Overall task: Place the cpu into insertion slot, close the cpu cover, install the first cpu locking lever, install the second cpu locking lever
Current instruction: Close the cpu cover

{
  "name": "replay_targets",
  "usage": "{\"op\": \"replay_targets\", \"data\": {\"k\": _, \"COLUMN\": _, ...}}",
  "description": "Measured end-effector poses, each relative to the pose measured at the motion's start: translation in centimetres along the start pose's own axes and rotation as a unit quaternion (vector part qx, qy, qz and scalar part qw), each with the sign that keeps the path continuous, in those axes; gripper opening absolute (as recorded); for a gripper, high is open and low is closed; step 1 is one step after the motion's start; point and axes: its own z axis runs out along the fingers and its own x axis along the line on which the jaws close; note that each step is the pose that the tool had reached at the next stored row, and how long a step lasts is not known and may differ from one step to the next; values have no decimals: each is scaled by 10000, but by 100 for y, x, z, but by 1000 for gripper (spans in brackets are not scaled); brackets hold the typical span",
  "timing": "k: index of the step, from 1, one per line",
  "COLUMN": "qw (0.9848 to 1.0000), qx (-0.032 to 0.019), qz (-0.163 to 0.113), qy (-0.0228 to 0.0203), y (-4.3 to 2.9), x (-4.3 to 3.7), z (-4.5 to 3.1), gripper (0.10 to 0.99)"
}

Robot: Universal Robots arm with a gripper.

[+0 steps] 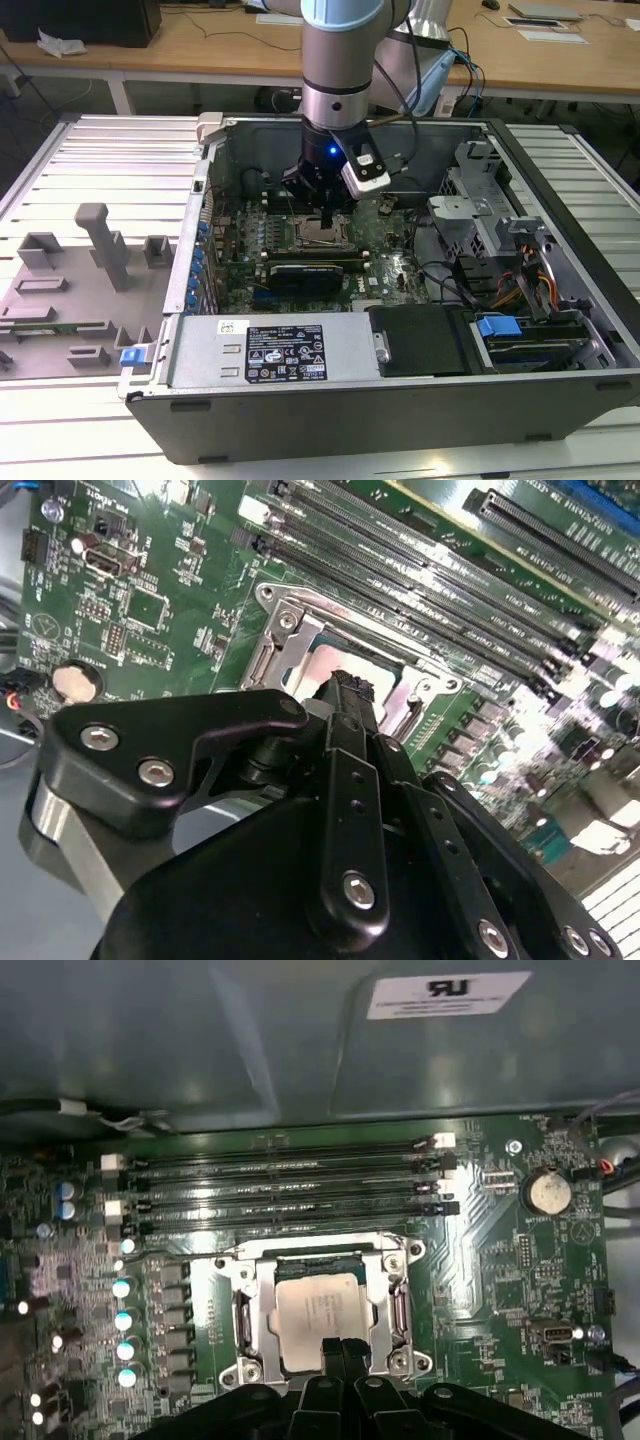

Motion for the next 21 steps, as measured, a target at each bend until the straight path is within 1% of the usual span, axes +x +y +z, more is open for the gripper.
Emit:
{"op": "replay_targets", "data": {"k": 1, "qw": 10000, "qx": -1, "qz": -90, "qy": 2, "y": -1, "x": 4, "z": 2, "gripper": 106}}
{"op": "replay_targets", "data": {"k": 4, "qw": 9999, "qx": -3, "qz": -147, "qy": 3, "y": -3, "x": 43, "z": 9, "gripper": 106}}
{"op": "replay_targets", "data": {"k": 5, "qw": 9999, "qx": -3, "qz": -168, "qy": 3, "y": -5, "x": 76, "z": 16, "gripper": 106}}
{"op": "replay_targets", "data": {"k": 16, "qw": 9993, "qx": -10, "qz": -374, "qy": 6, "y": -14, "x": 254, "z": 99, "gripper": 106}}
{"op": "replay_targets", "data": {"k": 21, "qw": 9986, "qx": -37, "qz": -526, "qy": 10, "y": -11, "x": 278, "z": 122, "gripper": 106}}
